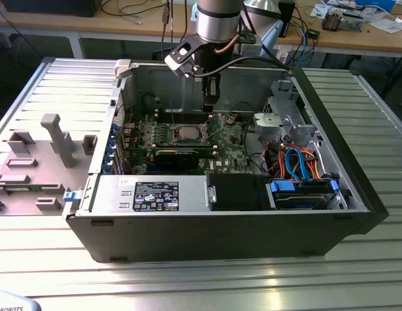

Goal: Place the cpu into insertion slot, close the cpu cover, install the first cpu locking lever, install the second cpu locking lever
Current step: 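Close the cpu cover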

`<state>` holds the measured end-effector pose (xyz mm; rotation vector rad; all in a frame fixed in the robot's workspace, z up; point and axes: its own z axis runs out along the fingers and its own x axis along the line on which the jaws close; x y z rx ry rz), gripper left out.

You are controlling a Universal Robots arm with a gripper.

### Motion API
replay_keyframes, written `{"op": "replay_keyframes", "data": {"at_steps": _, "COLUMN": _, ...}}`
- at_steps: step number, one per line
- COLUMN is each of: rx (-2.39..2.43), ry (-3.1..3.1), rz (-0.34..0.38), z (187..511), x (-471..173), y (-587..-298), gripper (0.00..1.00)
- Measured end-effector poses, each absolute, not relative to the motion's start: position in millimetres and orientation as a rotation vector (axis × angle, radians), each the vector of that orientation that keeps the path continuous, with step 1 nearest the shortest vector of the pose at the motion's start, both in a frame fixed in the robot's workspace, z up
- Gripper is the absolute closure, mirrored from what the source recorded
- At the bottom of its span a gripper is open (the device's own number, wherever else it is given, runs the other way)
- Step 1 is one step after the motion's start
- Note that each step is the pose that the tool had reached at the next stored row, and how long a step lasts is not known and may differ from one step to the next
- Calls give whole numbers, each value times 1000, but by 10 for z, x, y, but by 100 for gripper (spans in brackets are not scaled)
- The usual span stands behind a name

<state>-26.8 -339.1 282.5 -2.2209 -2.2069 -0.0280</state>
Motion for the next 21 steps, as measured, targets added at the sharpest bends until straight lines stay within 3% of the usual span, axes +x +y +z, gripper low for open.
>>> {"op": "replay_keyframes", "data": {"at_steps": 21, "rx": -2220, "ry": -2206, "rz": -26, "z": 2823, "x": -6, "y": -3391, "gripper": 84}}
